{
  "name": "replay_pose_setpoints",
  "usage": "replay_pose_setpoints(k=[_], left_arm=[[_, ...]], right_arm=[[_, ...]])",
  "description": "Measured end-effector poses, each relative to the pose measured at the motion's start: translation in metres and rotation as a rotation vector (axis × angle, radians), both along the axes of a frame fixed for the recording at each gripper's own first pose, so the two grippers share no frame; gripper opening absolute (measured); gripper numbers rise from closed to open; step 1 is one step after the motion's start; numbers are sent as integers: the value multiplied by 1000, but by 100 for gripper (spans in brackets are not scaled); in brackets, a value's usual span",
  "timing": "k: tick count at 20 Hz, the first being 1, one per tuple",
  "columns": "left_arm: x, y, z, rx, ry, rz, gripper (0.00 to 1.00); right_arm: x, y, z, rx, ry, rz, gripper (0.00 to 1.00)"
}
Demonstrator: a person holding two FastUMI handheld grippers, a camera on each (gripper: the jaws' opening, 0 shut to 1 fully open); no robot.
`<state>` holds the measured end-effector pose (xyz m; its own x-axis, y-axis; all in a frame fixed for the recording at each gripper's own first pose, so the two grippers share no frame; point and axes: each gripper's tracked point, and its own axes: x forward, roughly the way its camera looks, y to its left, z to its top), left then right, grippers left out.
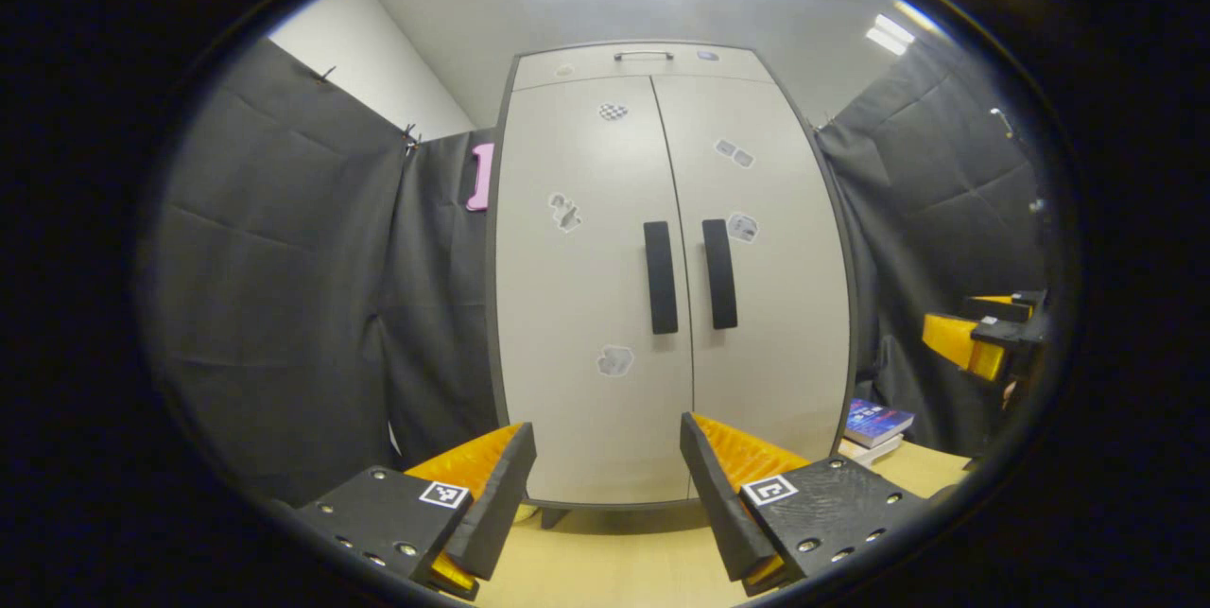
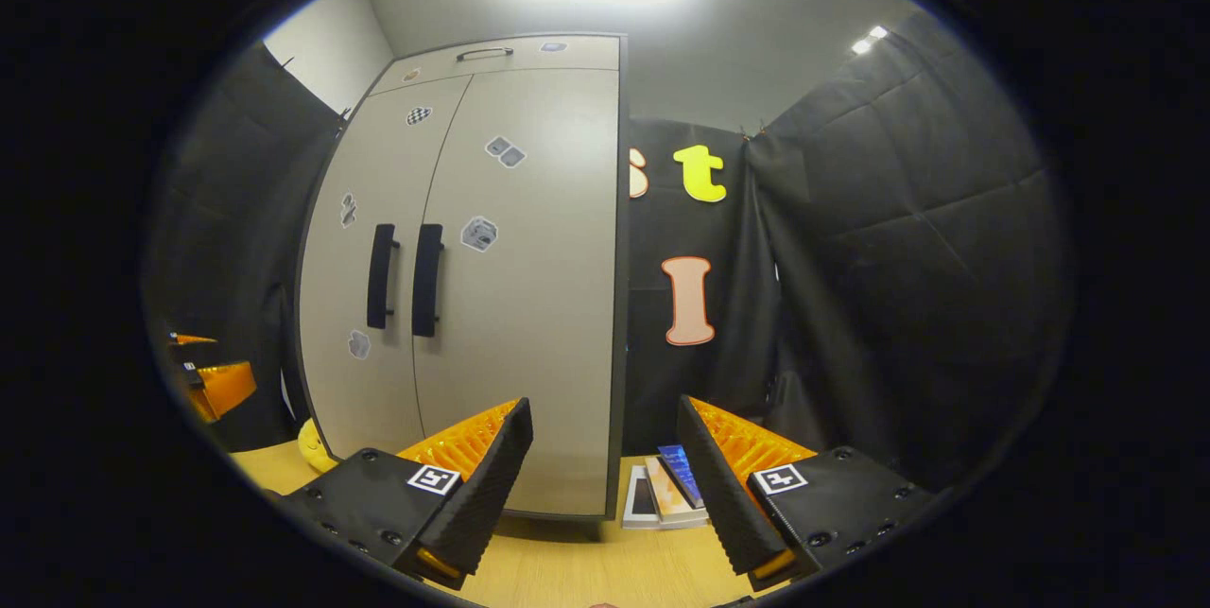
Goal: Open the right door of the double-door shoe cabinet with the right hand, and open the left door with the left hand.
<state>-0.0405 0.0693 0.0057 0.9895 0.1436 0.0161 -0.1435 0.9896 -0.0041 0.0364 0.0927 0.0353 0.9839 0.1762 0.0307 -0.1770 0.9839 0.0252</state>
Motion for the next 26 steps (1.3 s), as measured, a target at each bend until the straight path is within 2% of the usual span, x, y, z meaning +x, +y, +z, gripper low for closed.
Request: replay_pose_setpoints(k=[6,12,15,26], left_arm=[[-24,23,-6,2,16,54,89],[-54,62,-9,30,17,150,89],[-69,86,-13,20,28,203,89],[-124,145,-19,51,58,357,89]], right_arm=[[31,51,34,13,-37,98,96],[65,104,52,-9,-19,173,97],[80,135,55,20,7,213,97],[126,201,58,91,93,237,97]])
